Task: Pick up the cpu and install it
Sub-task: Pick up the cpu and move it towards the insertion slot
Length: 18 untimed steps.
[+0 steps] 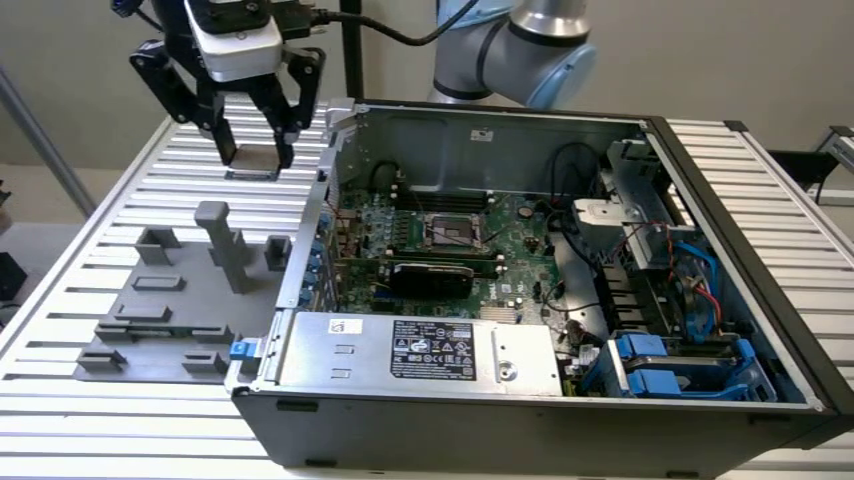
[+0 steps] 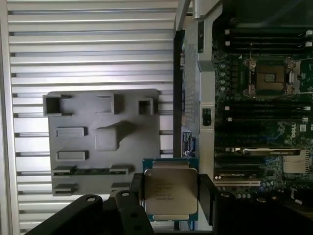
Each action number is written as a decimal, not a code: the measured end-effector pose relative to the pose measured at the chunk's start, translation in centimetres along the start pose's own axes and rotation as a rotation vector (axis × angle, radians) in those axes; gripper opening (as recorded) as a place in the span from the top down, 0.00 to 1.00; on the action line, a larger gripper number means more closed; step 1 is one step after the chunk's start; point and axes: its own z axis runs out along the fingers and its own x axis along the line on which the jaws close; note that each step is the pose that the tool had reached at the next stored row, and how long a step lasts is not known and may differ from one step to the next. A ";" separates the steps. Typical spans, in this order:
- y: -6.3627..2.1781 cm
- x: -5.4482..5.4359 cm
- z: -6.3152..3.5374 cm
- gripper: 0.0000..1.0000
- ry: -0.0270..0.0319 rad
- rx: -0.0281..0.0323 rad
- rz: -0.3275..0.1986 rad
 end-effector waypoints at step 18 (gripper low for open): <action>0.48 -8.2 0.14 0.45 0.0000 0.0001 0.000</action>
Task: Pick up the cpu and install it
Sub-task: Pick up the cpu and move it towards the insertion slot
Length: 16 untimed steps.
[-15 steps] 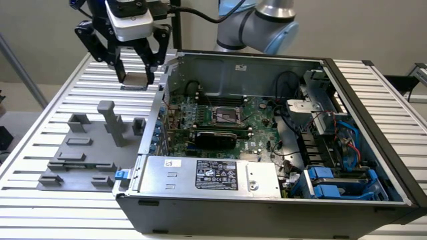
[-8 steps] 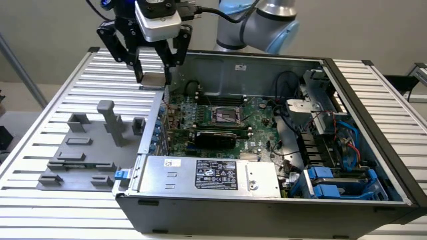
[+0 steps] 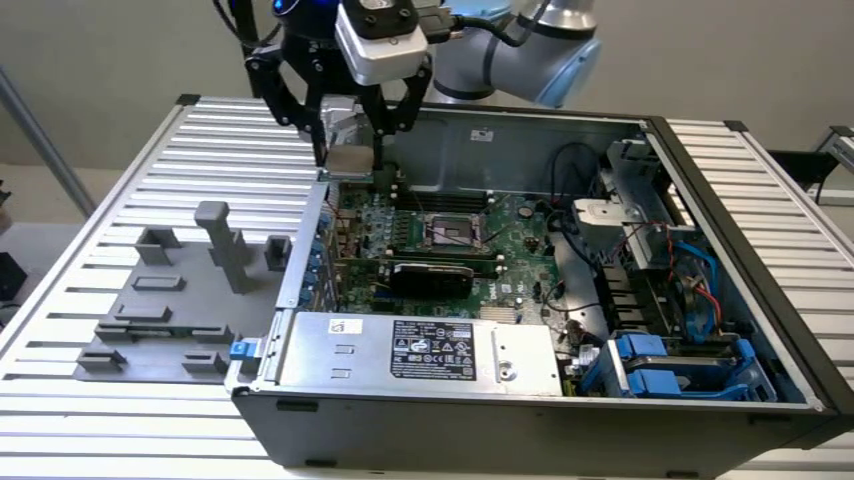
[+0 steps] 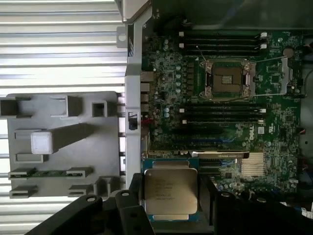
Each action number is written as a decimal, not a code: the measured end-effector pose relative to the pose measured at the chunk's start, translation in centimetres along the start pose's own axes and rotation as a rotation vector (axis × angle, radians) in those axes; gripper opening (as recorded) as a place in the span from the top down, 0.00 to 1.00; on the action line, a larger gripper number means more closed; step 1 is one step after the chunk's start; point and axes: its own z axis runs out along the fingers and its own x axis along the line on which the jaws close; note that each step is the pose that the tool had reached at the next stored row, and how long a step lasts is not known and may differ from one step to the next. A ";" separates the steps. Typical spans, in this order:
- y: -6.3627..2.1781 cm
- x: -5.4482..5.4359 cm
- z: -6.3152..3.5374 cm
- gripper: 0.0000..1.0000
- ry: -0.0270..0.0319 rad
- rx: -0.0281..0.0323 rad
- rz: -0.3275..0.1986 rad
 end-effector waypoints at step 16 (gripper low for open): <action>2.22 -7.0 0.64 0.45 0.0000 -0.0001 0.000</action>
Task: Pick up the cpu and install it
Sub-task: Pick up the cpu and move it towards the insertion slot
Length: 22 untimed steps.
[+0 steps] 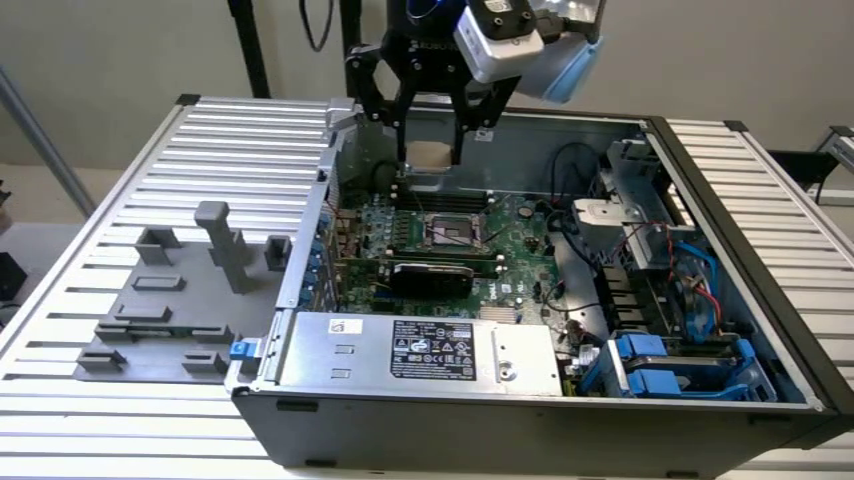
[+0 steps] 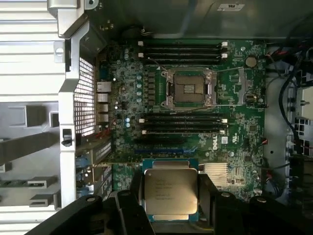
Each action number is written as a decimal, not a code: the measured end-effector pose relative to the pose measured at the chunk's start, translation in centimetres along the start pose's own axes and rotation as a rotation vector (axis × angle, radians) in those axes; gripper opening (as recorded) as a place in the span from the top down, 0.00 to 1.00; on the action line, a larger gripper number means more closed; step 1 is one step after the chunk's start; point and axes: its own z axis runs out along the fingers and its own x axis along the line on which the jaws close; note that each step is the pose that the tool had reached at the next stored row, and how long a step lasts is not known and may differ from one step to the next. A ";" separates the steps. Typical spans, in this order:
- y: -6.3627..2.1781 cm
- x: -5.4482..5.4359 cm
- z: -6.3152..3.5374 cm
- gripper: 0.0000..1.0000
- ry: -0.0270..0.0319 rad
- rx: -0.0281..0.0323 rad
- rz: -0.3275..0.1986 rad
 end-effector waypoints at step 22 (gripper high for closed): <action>7.55 -4.0 2.04 0.45 -0.0001 0.0008 0.000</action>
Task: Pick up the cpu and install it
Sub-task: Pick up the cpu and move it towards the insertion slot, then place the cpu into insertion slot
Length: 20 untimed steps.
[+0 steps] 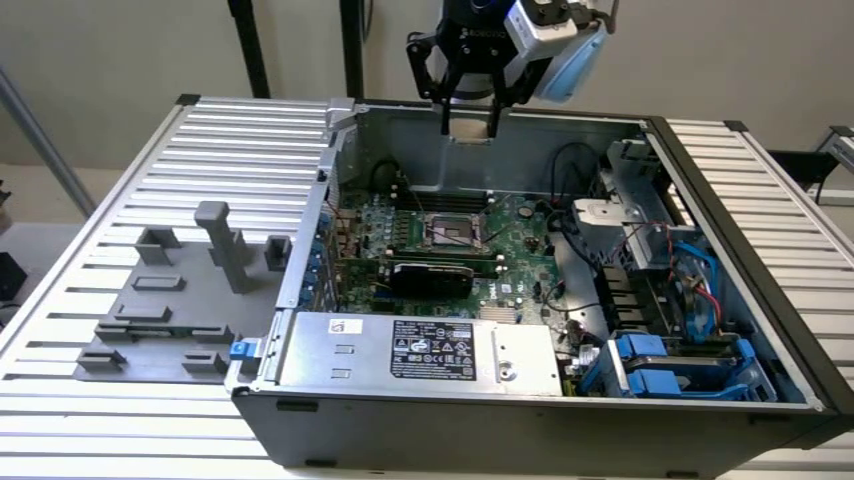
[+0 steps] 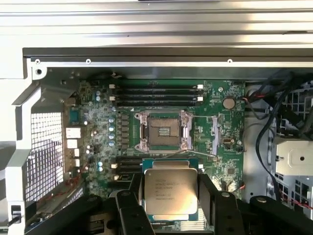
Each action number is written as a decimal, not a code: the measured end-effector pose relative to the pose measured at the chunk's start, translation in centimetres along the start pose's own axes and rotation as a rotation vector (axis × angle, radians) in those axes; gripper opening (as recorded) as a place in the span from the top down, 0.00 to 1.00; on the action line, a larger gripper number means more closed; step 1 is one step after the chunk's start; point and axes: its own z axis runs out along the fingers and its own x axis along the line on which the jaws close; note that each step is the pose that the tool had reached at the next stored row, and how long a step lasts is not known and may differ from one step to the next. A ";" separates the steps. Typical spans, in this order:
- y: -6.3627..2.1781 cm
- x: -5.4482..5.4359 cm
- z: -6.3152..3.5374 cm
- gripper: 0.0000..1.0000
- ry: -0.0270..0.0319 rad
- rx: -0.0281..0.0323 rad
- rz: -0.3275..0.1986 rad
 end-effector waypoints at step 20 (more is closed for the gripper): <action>0.37 -0.1 0.28 0.45 -0.0004 -0.0001 0.000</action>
